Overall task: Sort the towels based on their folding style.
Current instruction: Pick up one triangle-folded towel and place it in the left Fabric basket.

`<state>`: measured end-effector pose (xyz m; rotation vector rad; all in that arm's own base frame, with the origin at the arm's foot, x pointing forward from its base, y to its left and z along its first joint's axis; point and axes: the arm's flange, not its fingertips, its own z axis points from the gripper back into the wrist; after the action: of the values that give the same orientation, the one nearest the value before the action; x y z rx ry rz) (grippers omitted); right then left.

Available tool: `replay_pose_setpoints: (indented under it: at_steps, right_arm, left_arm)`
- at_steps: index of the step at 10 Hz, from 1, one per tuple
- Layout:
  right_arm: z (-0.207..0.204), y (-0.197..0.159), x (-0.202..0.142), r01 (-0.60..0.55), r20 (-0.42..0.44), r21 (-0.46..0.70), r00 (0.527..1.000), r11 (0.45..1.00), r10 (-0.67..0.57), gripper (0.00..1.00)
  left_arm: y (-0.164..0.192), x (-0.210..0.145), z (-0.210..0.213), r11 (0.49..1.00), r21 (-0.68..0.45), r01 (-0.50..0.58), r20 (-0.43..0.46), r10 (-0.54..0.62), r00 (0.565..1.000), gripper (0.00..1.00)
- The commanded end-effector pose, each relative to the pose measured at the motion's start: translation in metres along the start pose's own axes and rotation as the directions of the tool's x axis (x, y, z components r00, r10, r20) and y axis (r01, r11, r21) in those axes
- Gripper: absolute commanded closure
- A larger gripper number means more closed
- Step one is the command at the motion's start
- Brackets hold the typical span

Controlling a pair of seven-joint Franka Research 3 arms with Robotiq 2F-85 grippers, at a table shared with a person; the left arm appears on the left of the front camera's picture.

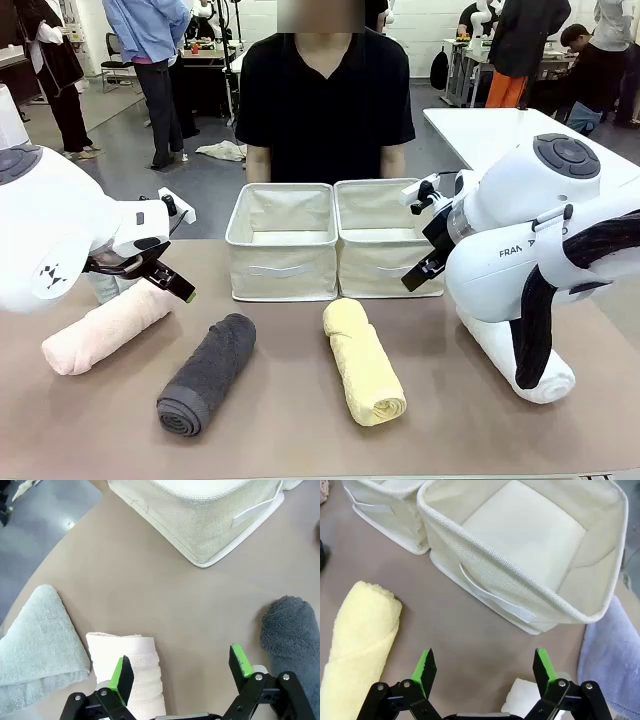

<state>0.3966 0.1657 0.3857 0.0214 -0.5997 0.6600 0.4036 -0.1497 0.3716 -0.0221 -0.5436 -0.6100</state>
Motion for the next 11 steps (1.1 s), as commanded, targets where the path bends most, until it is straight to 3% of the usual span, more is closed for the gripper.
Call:
replay_pose_setpoints:
  at_steps: [1, 11]
  right_arm:
    - [0.0032, -0.0007, 0.0024, 0.000, 0.010, -0.003, 1.000, 1.000, 0.000, 0.00]
    - [0.0032, -0.0007, 0.0024, 0.000, 0.010, -0.003, 1.000, 1.000, 0.000, 0.00]
  left_arm:
    - [-0.0001, 0.0000, 0.0000, 1.000, 0.000, 0.000, 0.000, 0.000, 1.000, 0.00]
    - [-0.0001, 0.0000, 0.0000, 1.000, 0.000, 0.000, 0.000, 0.000, 1.000, 0.00]
